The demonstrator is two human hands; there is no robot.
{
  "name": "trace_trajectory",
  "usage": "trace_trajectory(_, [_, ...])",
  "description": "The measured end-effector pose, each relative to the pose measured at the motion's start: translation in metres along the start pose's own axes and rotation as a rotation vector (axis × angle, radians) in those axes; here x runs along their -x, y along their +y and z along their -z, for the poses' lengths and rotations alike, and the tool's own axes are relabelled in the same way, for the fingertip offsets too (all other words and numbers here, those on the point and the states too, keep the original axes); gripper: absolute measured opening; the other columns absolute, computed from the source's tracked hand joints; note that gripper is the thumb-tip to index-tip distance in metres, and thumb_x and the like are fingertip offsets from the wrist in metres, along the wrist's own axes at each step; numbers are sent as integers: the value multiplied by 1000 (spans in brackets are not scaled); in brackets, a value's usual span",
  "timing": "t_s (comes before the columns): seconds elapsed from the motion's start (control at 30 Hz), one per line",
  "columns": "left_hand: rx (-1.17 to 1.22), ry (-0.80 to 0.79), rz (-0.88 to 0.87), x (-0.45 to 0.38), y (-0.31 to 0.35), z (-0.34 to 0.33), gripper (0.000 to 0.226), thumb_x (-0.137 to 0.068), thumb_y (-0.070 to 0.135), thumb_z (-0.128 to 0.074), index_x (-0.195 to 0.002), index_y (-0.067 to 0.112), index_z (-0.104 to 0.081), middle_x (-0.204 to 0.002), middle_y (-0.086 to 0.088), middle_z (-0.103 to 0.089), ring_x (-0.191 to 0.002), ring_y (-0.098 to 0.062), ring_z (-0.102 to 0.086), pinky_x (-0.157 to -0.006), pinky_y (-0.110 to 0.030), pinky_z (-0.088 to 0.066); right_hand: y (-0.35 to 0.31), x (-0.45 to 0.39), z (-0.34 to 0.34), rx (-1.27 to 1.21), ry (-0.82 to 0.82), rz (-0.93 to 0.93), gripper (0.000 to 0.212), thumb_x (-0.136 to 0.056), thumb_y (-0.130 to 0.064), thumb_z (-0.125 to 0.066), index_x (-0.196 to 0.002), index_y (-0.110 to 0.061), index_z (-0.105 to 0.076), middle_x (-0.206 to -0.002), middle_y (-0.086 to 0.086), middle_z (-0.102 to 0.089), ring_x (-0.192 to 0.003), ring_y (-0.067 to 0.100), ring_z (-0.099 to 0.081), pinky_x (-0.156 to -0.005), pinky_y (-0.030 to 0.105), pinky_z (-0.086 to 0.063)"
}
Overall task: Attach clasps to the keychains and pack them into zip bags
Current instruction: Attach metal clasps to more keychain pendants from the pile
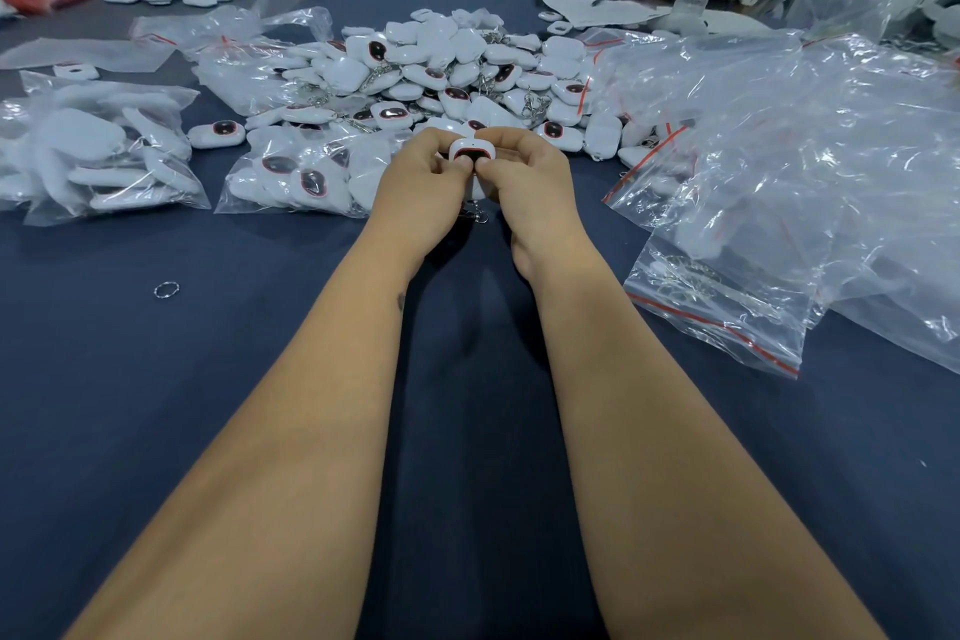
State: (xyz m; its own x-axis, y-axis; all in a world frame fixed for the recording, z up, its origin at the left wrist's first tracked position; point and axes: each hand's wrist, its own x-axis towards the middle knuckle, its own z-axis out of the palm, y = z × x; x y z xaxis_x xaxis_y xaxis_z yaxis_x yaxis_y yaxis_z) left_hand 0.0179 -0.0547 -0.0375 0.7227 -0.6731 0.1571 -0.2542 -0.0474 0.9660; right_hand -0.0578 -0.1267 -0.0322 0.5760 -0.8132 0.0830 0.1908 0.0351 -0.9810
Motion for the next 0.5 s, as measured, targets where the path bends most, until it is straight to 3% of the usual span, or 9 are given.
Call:
trace_trajectory(0.13, [-13,3,-8,1,2,0,21,-97,14,-50,-87,31,-57,-87,-5,-62,-80,-28,-60,-77,-40,-50,0,0,0,1,-7,5,28,-88,11,-50,-103,-8,-63,-85,2,-67,-70,5,-61,-57,12,-46])
trace_trajectory(0.2, [-14,-1,-10,2,3,0,21,-97,13,-50,-87,30,-57,-95,-12,-65,-95,-37,-64,-86,-47,-51,0,0,0,0,-17,9,28,-88,11,-50,-99,-11,-63,-85,1,-67,-73,7,-61,-59,12,-47])
trace_trajectory(0.27, [-18,3,-16,3,4,0,21,-97,14,-50,-88,31,-57,-99,-14,-67,-95,-33,-65,-87,-46,-51,0,0,0,-2,-18,8,28,-88,11,-50,-98,-12,-63,-86,1,-67,-75,8,-62,-60,13,-47])
trace_trajectory(0.4, [-58,37,-43,5,4,-3,24,-99,18,-49,-87,37,-55,-94,2,-66,-93,-20,-65,-82,-32,-50,0,-1,0,2,-17,-1,30,-89,9,-49,-112,-2,-64,-92,6,-68,-69,6,-65,-61,16,-50])
trace_trajectory(0.5, [-75,48,-78,7,6,-5,21,-98,16,-47,-100,32,-61,-98,5,-67,-97,-17,-64,-85,-31,-51,1,-1,-1,14,2,6,27,-89,8,-51,-112,-1,-64,-96,11,-69,-81,15,-67,-68,23,-54])
